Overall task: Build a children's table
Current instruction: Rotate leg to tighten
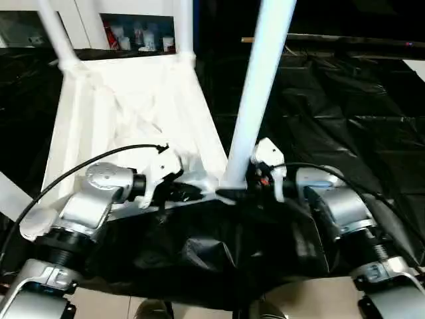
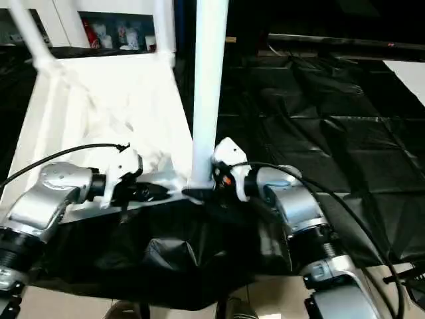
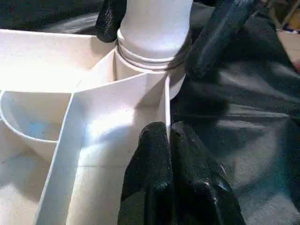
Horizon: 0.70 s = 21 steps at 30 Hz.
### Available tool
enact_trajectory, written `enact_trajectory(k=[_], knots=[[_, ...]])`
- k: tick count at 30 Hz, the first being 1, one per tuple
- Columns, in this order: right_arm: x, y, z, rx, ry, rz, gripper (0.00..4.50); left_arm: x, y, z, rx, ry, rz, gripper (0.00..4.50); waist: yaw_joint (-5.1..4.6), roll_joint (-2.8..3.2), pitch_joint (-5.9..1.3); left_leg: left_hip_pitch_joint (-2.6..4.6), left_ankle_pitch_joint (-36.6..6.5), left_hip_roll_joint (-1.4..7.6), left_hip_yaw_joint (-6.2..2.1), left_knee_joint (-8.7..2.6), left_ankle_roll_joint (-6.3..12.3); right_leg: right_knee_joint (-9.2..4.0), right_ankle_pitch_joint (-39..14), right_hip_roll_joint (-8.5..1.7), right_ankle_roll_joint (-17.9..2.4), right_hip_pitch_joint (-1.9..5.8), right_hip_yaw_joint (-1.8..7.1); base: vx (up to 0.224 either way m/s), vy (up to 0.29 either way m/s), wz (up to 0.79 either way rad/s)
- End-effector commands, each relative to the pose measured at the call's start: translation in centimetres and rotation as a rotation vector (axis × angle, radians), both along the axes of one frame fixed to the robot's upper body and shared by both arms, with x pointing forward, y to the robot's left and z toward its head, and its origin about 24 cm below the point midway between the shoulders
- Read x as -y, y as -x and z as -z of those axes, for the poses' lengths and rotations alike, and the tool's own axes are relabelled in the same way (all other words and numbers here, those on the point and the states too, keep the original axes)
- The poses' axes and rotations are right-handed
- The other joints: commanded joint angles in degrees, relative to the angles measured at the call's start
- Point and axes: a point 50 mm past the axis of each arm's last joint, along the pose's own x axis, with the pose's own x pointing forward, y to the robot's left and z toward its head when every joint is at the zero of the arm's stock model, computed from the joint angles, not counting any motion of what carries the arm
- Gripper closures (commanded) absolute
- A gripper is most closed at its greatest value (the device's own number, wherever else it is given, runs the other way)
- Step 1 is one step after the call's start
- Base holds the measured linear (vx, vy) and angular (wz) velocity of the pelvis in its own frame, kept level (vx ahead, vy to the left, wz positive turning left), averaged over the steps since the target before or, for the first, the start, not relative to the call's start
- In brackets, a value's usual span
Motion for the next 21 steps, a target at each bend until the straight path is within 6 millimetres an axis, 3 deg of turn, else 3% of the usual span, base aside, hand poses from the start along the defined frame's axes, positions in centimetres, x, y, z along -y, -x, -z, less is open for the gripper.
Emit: enact_trajectory(k=[1, 4, 11, 17, 19, 21], knots=[[-0.7, 0.0, -1.0, 0.021, -0.017, -0.058, 0.95, 1.0, 0.2, -1.1, 0.026, 0.084, 0.091, 4.50, 0.12, 0.10, -5.06, 0.92, -11.1, 0.96, -0.31, -3.76, 3.48, -3.49, -13.4, -2.32, -12.8, 4.04, 2.47, 0.000, 0.000, 0.00], [-1.1, 0.1, -1.1, 0.008, -0.036, -0.076, 1.05, 0.7, 0.4, -1.1, 0.007, 0.087, 0.113, 4.50, 0.32, 0.17, -5.04, 1.04, -11.4, 1.02, -0.29, -3.79, 3.21, -3.52, -13.6, -2.32, -12.9, 3.96, 2.47, 0.000, 0.000, 0.00], [-1.8, 0.7, -0.1, -0.024, -0.065, -0.055, 1.75, 0.6, 0.1, -1.0, 0.014, 0.074, 0.080, 4.50, 0.83, 0.12, -4.95, 1.08, -11.6, 1.05, -0.24, -3.86, 2.83, -3.55, -13.9, -2.34, -12.6, 3.82, 2.53, 0.000, 0.000, 0.00], [-2.7, 0.1, 0.8, -0.014, -0.093, 0.115, 1.94, 1.1, -0.7, -1.0, 0.027, 0.072, -0.023, 4.50, 0.46, -0.08, -4.87, 0.96, -12.9, 0.85, -0.50, -4.08, 1.02, -4.00, -18.4, -2.53, -10.5, 3.85, 2.49, 0.000, 0.000, 0.00], [-4.0, -0.8, 1.4, -0.042, -0.144, 0.339, 1.94, 2.2, -2.0, -1.4, 0.073, 0.085, -0.161, 4.50, -0.01, -0.04, -4.74, 0.87, -13.1, 0.80, -0.54, -4.19, 0.32, -4.20, -19.8, -2.51, -9.8, 3.69, 2.51, 0.000, 0.000, 0.00], [-4.7, -1.0, 1.7, -0.048, -0.164, 0.435, 1.95, 2.8, -2.6, -1.5, 0.086, 0.097, -0.229, 4.50, -0.36, -0.09, -4.82, 1.03, -13.4, 0.68, -0.56, -4.18, -0.22, -4.38, -21.0, -2.48, -9.4, 3.61, 2.47, 0.000, 0.000, 0.00]])
